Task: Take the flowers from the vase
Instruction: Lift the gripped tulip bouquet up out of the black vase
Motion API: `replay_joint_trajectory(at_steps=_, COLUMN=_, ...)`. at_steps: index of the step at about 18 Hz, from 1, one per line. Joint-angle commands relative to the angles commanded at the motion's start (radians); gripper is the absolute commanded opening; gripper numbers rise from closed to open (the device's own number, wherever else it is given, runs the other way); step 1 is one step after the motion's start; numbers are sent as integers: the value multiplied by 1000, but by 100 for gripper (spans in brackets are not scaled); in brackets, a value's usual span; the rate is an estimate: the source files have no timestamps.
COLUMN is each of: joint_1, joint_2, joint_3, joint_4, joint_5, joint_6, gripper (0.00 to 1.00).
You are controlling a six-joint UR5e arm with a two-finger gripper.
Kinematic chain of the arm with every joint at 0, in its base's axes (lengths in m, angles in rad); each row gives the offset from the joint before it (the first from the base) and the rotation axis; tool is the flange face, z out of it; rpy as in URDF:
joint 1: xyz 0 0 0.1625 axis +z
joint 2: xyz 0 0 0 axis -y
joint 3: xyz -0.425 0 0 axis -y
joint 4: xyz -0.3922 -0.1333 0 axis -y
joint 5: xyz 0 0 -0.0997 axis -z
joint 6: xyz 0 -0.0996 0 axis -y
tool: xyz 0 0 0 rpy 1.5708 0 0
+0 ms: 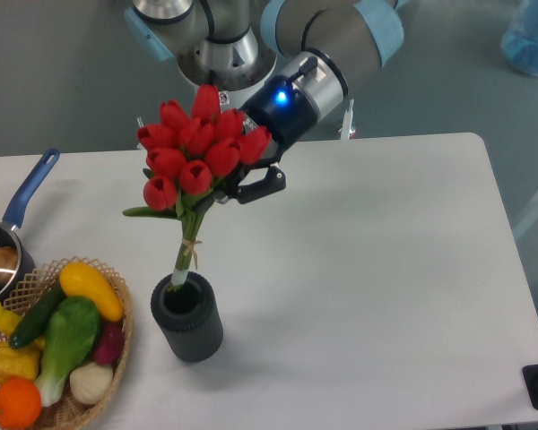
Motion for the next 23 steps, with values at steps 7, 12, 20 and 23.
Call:
replay_joint_trajectory(at_steps=7, joint_1=52, joint_2=-12, joint_3=37, joint_4=0, joint_5=0, joint_6=0, gripper=39)
replay_joint_trajectory(at_steps=12, joint_1=95, joint_2=-41, joint_3=69, joint_4=0, joint_5=0, joint_6=0, gripper=39)
replay_joint_trajectory(at_steps=20, joint_1=117, joint_2=-64, joint_3=71, joint_4=3, joint_5=5, joint_6=11, gripper=39)
replay_joint_trajectory(at_steps=23, joint_1=118, joint_2=-69, joint_3=69, joint_4=3, joint_5=5, joint_6=14, gripper=39)
